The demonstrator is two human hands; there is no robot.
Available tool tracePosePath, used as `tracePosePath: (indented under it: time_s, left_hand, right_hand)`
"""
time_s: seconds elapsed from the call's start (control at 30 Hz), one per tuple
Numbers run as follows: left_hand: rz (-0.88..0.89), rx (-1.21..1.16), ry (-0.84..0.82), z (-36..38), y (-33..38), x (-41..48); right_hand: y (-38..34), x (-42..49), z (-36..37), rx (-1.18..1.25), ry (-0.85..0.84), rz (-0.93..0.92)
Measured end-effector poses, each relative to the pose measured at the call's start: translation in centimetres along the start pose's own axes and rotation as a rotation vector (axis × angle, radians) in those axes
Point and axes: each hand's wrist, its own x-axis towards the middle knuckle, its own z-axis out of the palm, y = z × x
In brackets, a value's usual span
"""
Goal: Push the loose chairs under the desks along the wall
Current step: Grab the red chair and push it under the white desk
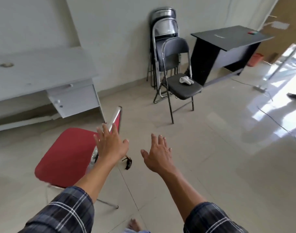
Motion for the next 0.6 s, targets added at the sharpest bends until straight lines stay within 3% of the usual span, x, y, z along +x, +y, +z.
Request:
tracePosePath:
  time_s: [0.3, 0.47, 0.6]
  left_hand:
    - [-0.17, -0.171, 0.02, 1.3, -0.6, 5.5]
    - [-0.314, -0.166, 0.047, 1.0, -2.0, 6.6]
    - [-0.53, -0.177, 0.077, 1.4, -3.2, 6.2]
  right_hand:
    - [-3.8, 9.6, 0.0, -0.072, -0.149, -0.181]
    - [-7.4, 14.0, 1.3, -0.122, -0.206, -0.399]
    - [-10.2, 17.3, 2.4, -0.175, -0.226, -0.6]
